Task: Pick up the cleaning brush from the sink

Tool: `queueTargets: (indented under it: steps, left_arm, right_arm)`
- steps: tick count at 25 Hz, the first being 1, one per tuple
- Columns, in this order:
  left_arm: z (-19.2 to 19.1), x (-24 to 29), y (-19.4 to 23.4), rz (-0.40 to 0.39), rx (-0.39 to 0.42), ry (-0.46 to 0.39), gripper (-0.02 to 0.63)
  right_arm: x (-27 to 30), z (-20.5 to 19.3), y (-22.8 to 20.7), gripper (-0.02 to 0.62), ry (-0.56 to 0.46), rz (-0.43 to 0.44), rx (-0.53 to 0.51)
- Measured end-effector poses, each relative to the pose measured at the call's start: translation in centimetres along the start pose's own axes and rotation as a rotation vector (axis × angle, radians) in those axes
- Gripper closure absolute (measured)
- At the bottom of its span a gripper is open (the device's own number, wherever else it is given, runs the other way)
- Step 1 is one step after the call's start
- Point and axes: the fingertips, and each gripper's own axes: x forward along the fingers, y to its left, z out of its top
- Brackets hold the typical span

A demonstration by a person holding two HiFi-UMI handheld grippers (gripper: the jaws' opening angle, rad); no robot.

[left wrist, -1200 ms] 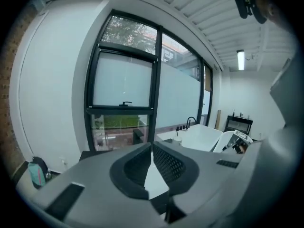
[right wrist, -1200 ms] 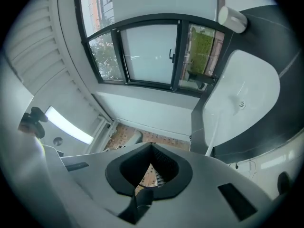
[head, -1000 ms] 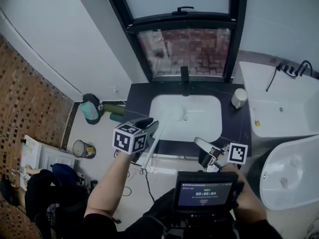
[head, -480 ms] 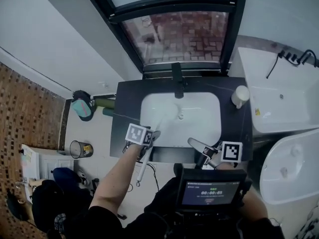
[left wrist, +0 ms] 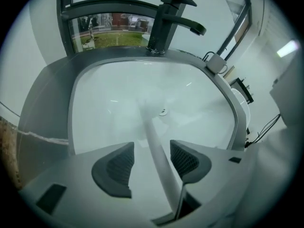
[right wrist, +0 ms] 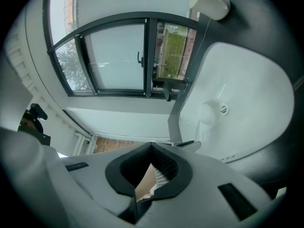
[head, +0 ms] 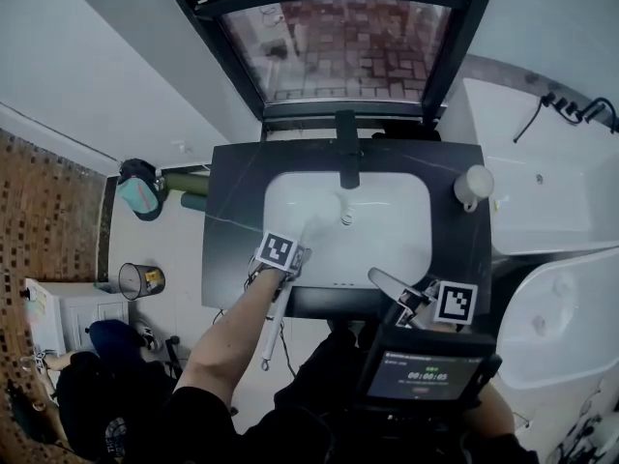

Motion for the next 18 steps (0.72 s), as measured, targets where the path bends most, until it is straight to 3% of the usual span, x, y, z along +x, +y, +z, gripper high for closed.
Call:
queueTargets:
  steps: [5, 8, 11, 13, 16, 18]
  left_arm:
    - [-0.9, 1.2, 1.8, 0.099, 0.082, 0.122, 0.364]
    - [-0.6, 2.0, 2.0, 0.119, 0.056, 0.102, 0.507]
    - [-0.4, 2.5, 1.5, 0.141, 0.05, 0.081, 0.541]
    - [-0.9, 2.5, 0.9, 0.13, 0.037, 0.068, 0.543]
    - [-1.0, 1.5, -0.6, 0.031, -0.041, 0.021, 0.546]
    - [-1.1, 0.2, -1.0, 0.006, -0.073, 0.002, 0.546]
  right_arm:
    - [0.7, 0.9, 0.3, 0.607, -0.034, -0.006, -0.005]
    - [0.1, 1.2, 0.1, 0.607, -0.052, -0.008, -0.005]
    - [-1.1, 1.6, -0.5, 0.607, -0.07, -0.01, -0.003]
    - [-1.7, 1.1, -0.7, 0.607, -0.08, -0.009, -0.004]
    - [-1.3, 0.3, 0.5, 0.607, -0.084, 0.001, -0.016]
    - [-1.4, -0.1, 1.3, 0.607, -0.088, 0.007, -0.026]
